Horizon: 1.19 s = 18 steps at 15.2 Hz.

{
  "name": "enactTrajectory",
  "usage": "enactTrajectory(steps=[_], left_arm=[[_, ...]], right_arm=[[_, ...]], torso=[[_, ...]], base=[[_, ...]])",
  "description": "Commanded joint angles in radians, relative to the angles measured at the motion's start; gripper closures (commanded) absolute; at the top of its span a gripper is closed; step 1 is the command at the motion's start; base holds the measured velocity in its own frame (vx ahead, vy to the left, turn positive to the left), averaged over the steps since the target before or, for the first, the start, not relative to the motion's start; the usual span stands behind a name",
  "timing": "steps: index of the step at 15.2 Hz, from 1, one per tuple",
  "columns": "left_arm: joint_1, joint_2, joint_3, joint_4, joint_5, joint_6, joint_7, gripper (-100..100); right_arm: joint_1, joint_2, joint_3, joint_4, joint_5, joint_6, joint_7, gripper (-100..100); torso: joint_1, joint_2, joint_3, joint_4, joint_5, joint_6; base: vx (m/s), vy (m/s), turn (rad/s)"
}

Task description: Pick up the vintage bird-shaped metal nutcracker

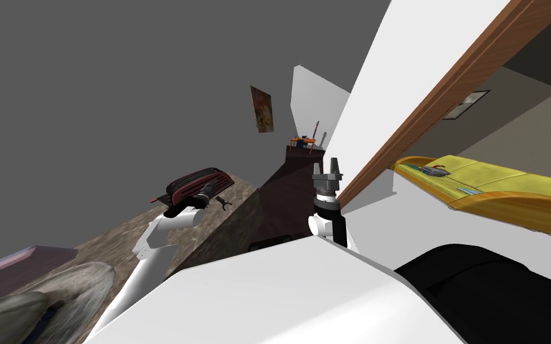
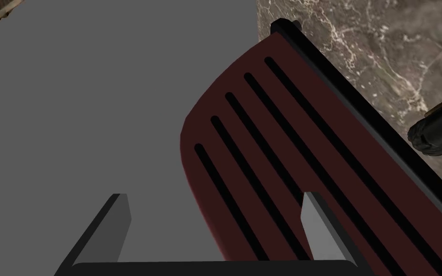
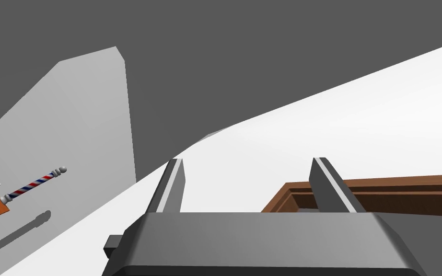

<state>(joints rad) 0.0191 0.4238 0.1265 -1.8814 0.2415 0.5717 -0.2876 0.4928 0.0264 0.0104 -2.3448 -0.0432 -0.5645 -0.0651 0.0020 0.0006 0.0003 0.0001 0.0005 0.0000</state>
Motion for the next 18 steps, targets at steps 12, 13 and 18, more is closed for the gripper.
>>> enactTrajectory(steps=[12,13,18], left_arm=[[-0.122,0.027,0.025,0.102,0.082,0.254,-0.041,-100],[-0.122,0.027,0.025,0.102,0.082,0.275,-0.041,-100],[-0.151,0.032,0.031,0.126,0.102,0.357,-0.05,-100]], right_arm=[[0.0,0.0,0.0,0.0,0.0,0.0,0.0,0],[0.0,0.0,0.0,0.0,0.0,0.0,0.0,0],[0.0,0.0,0.0,0.0,0.0,0.0,0.0,0]], torso=[[0.0,0.0,0.0,0.0,0.0,0.0],[0.0,0.0,0.0,0.0,0.0,0.0],[0.0,0.0,0.0,0.0,0.0,0.0]], base=[[-0.009,0.021,-0.027],[-0.012,0.033,-0.043],[-0.011,0.024,-0.024]])
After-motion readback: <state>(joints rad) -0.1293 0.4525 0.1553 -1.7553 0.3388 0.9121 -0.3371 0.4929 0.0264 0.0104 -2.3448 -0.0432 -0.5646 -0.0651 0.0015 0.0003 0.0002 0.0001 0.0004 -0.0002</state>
